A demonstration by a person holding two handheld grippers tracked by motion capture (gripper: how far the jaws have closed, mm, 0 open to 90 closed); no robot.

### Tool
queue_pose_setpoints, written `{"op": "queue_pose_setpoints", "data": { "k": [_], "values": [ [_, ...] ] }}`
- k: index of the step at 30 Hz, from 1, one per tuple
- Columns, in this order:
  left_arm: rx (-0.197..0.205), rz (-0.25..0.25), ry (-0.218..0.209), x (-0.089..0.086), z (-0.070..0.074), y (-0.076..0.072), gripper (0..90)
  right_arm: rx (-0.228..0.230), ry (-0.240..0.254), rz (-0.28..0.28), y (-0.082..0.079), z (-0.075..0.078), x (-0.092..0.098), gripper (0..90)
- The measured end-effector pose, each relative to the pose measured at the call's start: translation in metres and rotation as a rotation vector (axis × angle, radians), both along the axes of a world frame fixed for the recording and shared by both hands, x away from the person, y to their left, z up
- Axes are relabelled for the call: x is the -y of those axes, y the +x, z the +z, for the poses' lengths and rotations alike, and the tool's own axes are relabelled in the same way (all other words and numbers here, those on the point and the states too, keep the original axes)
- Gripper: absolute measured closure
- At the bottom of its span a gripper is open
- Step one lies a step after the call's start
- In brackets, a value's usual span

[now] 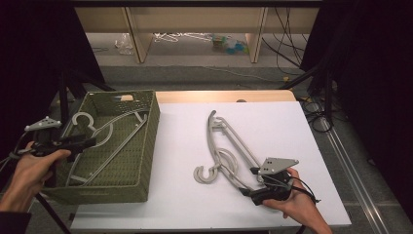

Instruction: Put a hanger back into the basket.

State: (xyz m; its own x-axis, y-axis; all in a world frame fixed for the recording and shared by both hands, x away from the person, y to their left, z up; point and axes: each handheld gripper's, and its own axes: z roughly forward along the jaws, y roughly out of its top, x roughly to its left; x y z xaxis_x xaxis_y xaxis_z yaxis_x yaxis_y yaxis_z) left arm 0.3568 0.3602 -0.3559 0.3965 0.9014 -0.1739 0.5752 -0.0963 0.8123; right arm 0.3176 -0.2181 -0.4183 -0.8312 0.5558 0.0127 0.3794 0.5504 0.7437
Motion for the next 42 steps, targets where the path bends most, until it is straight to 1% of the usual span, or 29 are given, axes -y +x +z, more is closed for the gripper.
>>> {"op": "queue_pose_setpoints", "data": {
  "k": [1,2,3,4,5,6,7,8,10,11,12,14,15,16,17,18,19,22,26,27,29,31,32,35,38,39,40,41,42],
  "values": [
    [0.015,-0.013,-0.026,0.005,0.002,-0.005,47.0,0.0,-0.001,0.0,0.0,0.0,0.0,24.8],
    [0.015,-0.013,-0.026,0.005,0.002,-0.005,45.1,0.0,-0.001,0.0,0.0,0.0,0.0,24.8],
    [0.042,-0.036,-0.06,0.018,0.004,-0.016,43.2,0.0,-0.001,-0.005,0.0,-0.001,0.0,24.8],
    [0.042,-0.036,-0.06,0.018,0.004,-0.016,41.4,0.0,-0.001,-0.005,0.0,-0.001,0.0,24.8],
    [0.06,-0.069,-0.078,0.025,0.005,-0.021,41.4,0.001,0.0,-0.006,0.0,-0.001,0.0,24.8],
    [0.09,-0.111,-0.122,0.04,0.004,-0.03,39.8,0.001,0.006,-0.011,0.0,-0.002,-0.001,24.8],
    [0.095,-0.135,-0.132,0.048,0.003,-0.035,38.3,-0.001,0.009,-0.011,0.0,-0.002,-0.001,24.8],
    [0.107,-0.179,-0.127,0.055,0.002,-0.039,37.0,-0.006,0.011,-0.016,0.0,-0.003,-0.001,24.7],
    [0.119,-0.192,-0.171,0.072,0.0,-0.046,35.3,-0.012,0.019,-0.018,0.001,-0.005,-0.001,24.7],
    [0.119,-0.192,-0.171,0.072,0.0,-0.046,34.3,-0.012,0.019,-0.018,0.001,-0.005,-0.001,24.7],
    [0.148,-0.241,-0.199,0.089,-0.004,-0.052,33.8,-0.017,0.025,-0.026,0.003,-0.007,-0.001,24.6],
    [0.147,-0.28,-0.211,0.105,-0.008,-0.056,32.4,-0.029,0.031,-0.037,0.004,-0.009,-0.001,24.2],
    [0.137,-0.291,-0.217,0.113,-0.011,-0.059,31.8,-0.032,0.032,-0.043,0.004,-0.01,-0.001,24.1],
    [0.142,-0.297,-0.224,0.12,-0.014,-0.061,31.7,-0.036,0.032,-0.048,0.005,-0.011,-0.002,24.1],
    [0.142,-0.297,-0.224,0.12,-0.014,-0.061,30.8,-0.036,0.032,-0.048,0.005,-0.011,-0.002,24.1],
    [0.138,-0.321,-0.218,0.127,-0.017,-0.062,30.8,-0.033,0.035,-0.051,0.006,-0.013,-0.002,24.0],
    [0.139,-0.35,-0.188,0.139,-0.022,-0.065,29.1,-0.038,0.033,-0.045,0.007,-0.015,-0.002,24.0],
    [0.156,-0.375,-0.153,0.153,-0.029,-0.071,25.6,-0.046,0.029,-0.058,0.007,-0.017,-0.004,24.0],
    [0.153,-0.406,-0.121,0.169,-0.041,-0.078,19.4,-0.05,0.017,-0.071,0.008,-0.02,-0.006,24.3],
    [0.153,-0.406,-0.121,0.169,-0.041,-0.078,17.0,-0.055,0.014,-0.071,0.008,-0.02,-0.006,24.3],
    [0.147,-0.407,-0.131,0.172,-0.047,-0.08,17.6,-0.054,0.012,-0.072,0.009,-0.02,-0.007,24.3],
    [0.15,-0.386,-0.125,0.174,-0.055,-0.084,18.3,-0.054,0.019,-0.094,0.007,-0.023,-0.008,24.4],
    [0.141,-0.385,-0.126,0.174,-0.058,-0.085,18.2,-0.067,0.003,-0.078,0.007,-0.022,-0.007,24.4],
    [0.138,-0.384,-0.099,0.175,-0.064,-0.087,17.8,-0.082,-0.005,-0.093,0.009,-0.024,-0.007,25.2],
    [0.138,-0.39,-0.112,0.177,-0.069,-0.088,17.5,-0.084,-0.004,-0.108,0.011,-0.029,-0.009,26.2],
    [0.139,-0.39,-0.096,0.178,-0.069,-0.088,17.4,-0.093,-0.009,-0.112,0.012,-0.031,-0.01,26.8],
    [0.139,-0.39,-0.096,0.178,-0.069,-0.088,17.2,-0.093,-0.009,-0.112,0.012,-0.031,-0.01,26.8],
    [0.143,-0.385,-0.094,0.179,-0.071,-0.088,17.2,-0.134,-0.023,-0.122,0.015,-0.033,-0.011,27.7],
    [0.144,-0.386,-0.104,0.179,-0.072,-0.088,17.2,-0.138,-0.027,-0.128,0.018,-0.035,-0.011,28.9]
  ]
}}
